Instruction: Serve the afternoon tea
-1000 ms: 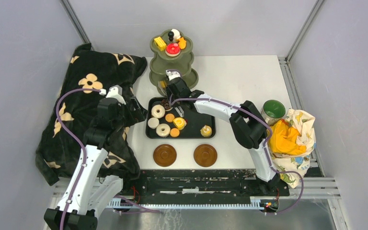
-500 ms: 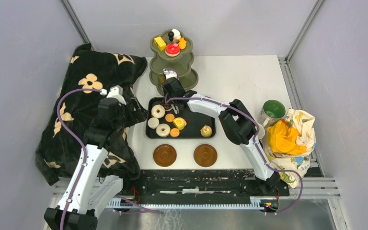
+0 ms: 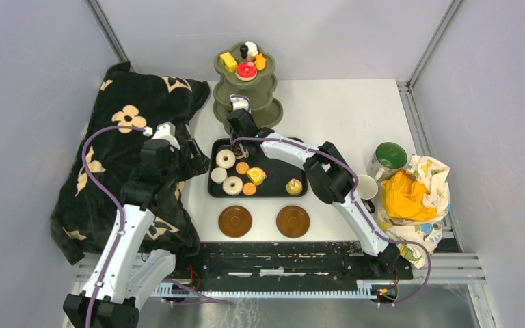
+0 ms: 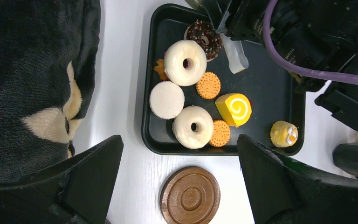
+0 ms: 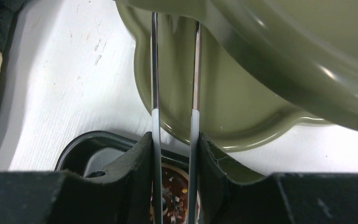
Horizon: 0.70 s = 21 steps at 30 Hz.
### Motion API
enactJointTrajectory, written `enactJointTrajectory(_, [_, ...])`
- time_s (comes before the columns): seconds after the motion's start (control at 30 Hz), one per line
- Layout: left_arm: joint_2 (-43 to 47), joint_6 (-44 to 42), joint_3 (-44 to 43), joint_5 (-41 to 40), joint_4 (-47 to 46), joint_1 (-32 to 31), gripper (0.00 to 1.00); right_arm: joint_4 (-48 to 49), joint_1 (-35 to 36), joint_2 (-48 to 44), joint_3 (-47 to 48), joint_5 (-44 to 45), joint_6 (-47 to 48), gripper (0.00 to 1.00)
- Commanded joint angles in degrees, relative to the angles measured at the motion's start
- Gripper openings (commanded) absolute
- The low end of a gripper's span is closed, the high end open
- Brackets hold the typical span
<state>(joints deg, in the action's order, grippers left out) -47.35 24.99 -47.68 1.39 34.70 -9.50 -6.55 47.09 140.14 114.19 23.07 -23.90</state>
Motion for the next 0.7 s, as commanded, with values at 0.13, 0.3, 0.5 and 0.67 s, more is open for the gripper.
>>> enactJointTrajectory(0.13, [-0.24, -1.28, 0.58, 0.61, -1.15, -0.10, 0.99, 3.03, -0.07, 1.08, 5.12, 1.34, 0.35, 0.32])
enactJointTrajectory(0.3, [-0.47, -1.05, 0.43, 0.49, -1.43, -0.11, 0.99, 4.15, -0.11, -2.22, 1.12, 0.60, -0.44, 0.40])
enactJointTrajectory(0.5, [-0.18, -0.55, 0.20, 0.20, -1.28, -0.09, 0.99, 4.67, -0.08, -4.75, -1.55, -1.18, -0.55, 0.43])
enactJointTrajectory(0.67, [0.97, 0.09, 0.57, 0.61, -1.23, -0.09, 0.99, 6.11, -0.06, -8.07, -6.23, -0.68, -0.47, 0.47])
